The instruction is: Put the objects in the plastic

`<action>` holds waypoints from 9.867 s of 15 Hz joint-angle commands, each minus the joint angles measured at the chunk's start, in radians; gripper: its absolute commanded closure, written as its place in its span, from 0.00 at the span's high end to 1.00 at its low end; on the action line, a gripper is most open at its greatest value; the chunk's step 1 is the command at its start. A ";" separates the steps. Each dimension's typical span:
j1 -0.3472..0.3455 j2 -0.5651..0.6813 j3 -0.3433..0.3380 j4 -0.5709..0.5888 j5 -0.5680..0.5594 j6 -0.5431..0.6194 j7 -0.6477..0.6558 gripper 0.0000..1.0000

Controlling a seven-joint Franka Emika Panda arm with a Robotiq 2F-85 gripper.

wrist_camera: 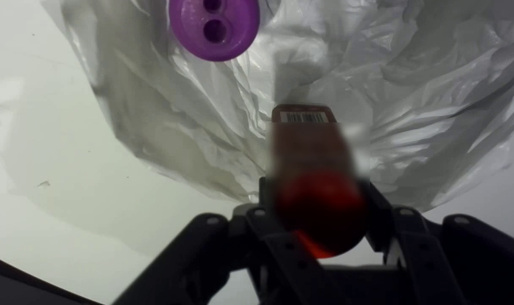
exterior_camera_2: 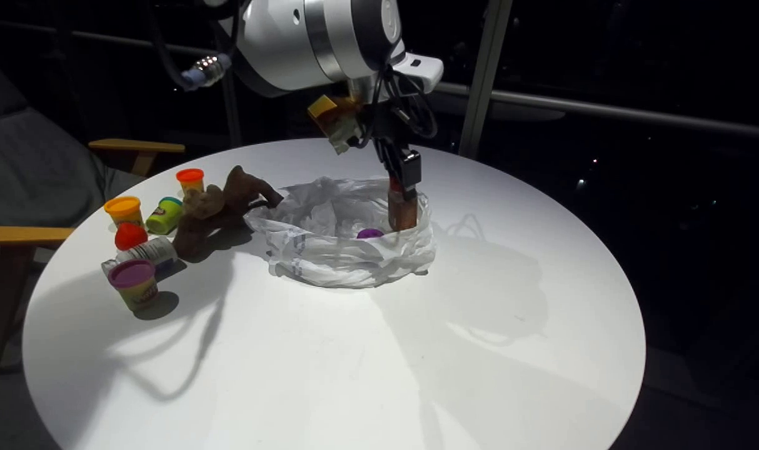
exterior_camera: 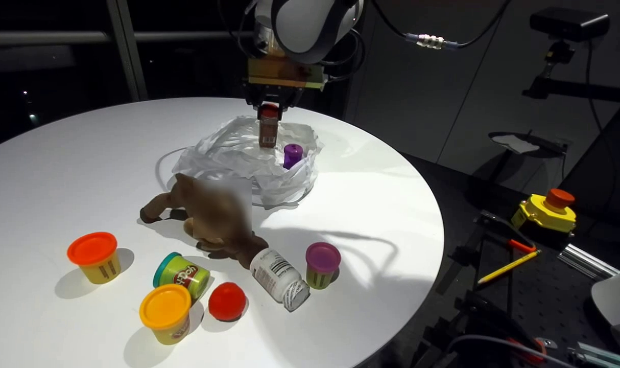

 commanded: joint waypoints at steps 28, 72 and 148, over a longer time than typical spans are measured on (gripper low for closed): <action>0.145 -0.684 0.491 -0.962 0.253 0.060 -0.221 1.00; 0.198 -0.463 0.205 -0.784 -0.492 0.179 0.344 0.18; 0.320 -0.254 0.229 -0.633 0.183 0.199 0.268 0.44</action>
